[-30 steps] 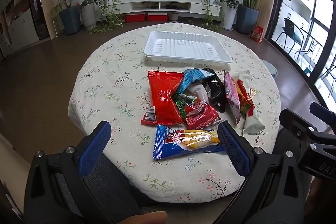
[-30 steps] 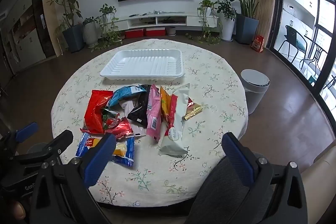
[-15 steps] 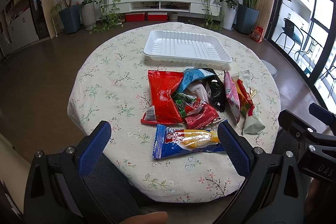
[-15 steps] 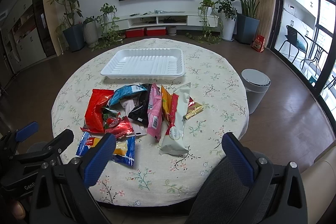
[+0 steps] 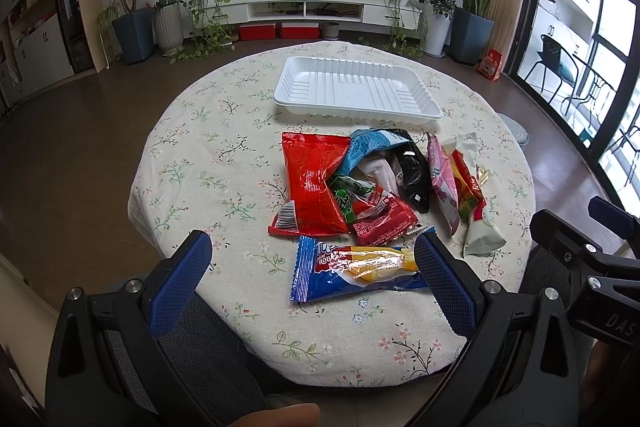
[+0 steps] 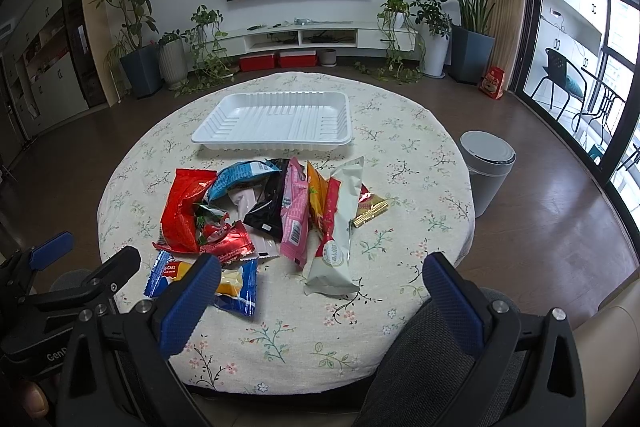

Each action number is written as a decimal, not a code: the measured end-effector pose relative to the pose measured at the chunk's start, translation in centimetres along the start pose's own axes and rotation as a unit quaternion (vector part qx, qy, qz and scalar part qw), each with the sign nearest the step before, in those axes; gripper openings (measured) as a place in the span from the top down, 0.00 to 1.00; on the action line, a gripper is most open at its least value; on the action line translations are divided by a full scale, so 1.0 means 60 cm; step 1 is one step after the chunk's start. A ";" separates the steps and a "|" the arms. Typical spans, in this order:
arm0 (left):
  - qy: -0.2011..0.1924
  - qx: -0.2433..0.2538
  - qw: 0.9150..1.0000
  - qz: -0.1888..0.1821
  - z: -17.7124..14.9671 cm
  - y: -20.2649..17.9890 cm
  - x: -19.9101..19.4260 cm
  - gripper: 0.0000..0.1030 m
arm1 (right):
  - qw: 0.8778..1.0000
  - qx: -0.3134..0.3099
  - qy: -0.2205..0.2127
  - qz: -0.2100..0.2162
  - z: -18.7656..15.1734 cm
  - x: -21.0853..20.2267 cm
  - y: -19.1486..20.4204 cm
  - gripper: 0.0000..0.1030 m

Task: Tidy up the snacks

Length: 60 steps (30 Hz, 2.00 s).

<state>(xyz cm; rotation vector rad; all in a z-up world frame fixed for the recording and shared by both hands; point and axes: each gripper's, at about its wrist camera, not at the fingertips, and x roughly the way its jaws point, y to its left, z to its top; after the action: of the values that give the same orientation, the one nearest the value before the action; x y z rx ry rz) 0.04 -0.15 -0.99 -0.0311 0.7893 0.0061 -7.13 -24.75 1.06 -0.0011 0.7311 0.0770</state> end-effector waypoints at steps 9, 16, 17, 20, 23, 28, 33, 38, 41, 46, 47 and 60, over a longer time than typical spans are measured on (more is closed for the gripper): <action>0.001 0.000 1.000 0.000 0.001 0.001 0.000 0.00 | 1.000 0.000 0.000 0.001 0.001 0.002 -0.001 0.00; 0.001 -0.001 1.000 0.000 0.002 0.001 -0.001 0.00 | 1.000 0.000 0.000 0.001 0.001 0.001 0.000 0.00; 0.001 -0.001 1.000 -0.001 0.002 0.001 -0.001 0.00 | 1.000 0.000 0.000 0.000 0.001 0.002 0.000 0.00; 0.001 -0.001 1.000 -0.001 0.002 0.001 -0.001 0.00 | 1.000 0.000 0.001 0.001 0.002 0.002 -0.001 0.00; 0.002 -0.001 1.000 0.000 0.001 0.002 0.000 0.00 | 1.000 0.000 0.001 0.000 0.002 0.002 -0.001 0.00; 0.002 -0.001 1.000 -0.001 0.002 0.002 0.000 0.00 | 1.000 0.000 0.001 0.000 0.002 0.002 0.000 0.00; 0.002 -0.001 1.000 -0.001 0.002 0.002 0.000 0.00 | 1.000 0.000 0.001 0.000 0.002 0.001 0.000 0.00; 0.002 -0.001 1.000 0.000 0.001 0.001 0.001 0.00 | 1.000 0.000 0.002 0.001 0.000 0.002 0.003 0.00; 0.002 -0.001 1.000 0.000 0.001 0.001 0.001 0.00 | 1.000 0.001 0.002 0.001 -0.001 0.002 0.002 0.00; 0.002 -0.001 1.000 0.000 0.000 0.002 0.003 0.00 | 1.000 0.000 0.003 0.001 0.000 0.002 0.001 0.00; 0.003 -0.001 1.000 0.000 0.000 0.002 0.004 0.00 | 1.000 0.000 0.003 0.001 0.000 0.002 0.001 0.00; 0.004 -0.030 0.995 -0.100 -0.032 0.049 0.031 0.00 | 1.000 0.026 0.004 0.018 -0.014 0.023 -0.019 0.00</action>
<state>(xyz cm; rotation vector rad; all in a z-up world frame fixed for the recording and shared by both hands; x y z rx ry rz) -0.07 2.71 -3.75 -0.1679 0.7903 -0.1599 -6.57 -25.81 -0.49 0.0608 0.7407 0.0923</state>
